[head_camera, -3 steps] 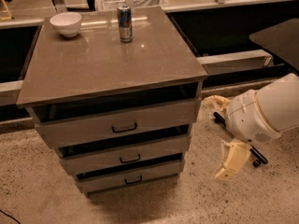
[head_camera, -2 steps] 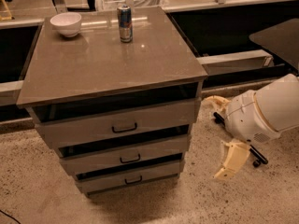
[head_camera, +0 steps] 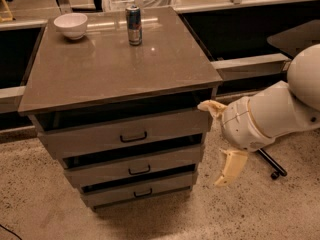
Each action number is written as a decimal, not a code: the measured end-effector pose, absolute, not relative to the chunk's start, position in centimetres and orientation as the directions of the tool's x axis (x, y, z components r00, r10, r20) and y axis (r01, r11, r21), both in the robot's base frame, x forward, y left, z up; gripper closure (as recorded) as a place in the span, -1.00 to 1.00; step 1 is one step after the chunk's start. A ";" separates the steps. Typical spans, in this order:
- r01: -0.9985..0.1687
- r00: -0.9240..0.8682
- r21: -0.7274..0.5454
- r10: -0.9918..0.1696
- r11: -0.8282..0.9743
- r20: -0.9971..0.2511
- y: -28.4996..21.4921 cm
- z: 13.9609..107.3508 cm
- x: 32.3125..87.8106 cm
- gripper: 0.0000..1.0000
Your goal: Open top drawer
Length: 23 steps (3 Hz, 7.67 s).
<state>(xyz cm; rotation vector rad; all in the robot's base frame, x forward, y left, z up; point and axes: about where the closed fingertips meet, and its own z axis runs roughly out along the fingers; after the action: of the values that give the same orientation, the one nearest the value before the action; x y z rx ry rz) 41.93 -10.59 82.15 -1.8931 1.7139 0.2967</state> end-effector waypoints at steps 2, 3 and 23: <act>-0.944 0.242 -0.320 -0.830 -0.081 -0.502 -9.0 76.8 48.4 -1.00; -0.950 0.212 -0.310 -0.793 -0.031 -0.571 -9.9 74.3 52.2 -1.00; -0.970 0.237 -0.163 -0.866 -0.182 -0.440 -6.6 67.5 53.2 -1.00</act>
Offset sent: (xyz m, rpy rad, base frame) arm 0.1276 0.0007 -0.1141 0.1085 -0.0309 0.0273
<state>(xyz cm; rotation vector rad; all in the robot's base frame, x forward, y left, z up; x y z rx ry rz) 53.15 -6.60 67.51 -2.1123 1.6843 0.3477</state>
